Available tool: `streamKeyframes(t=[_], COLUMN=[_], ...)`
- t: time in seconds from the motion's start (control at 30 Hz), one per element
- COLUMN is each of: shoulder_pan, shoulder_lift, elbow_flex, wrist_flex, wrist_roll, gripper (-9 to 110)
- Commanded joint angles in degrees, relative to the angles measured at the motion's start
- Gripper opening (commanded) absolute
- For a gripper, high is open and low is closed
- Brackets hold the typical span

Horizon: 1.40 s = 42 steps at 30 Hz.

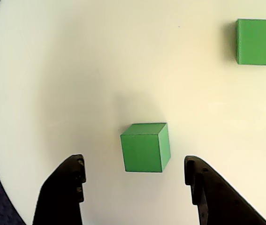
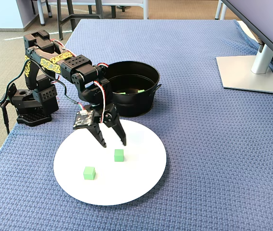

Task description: Pick up the green cubes from the white plate and place them in the black recipient

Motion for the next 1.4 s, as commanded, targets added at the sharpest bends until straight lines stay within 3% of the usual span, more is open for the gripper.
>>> streamKeyframes(t=[0.0,0.63,1.0,1.23,1.37], shoulder_pan=[-1.93,-3.60,-2.46,-2.20,-1.93], shoulder_lift=[-1.58,-9.67,-12.30,-12.48,-12.30], elbow_flex=[-5.10,-3.52,-4.39,-4.48,-4.48], wrist_flex=[0.70,-1.85,-4.22,-6.33,-7.91], wrist_roll=[-2.72,-19.42,-16.96,-12.57,-9.58], gripper=[26,23,21,1,0])
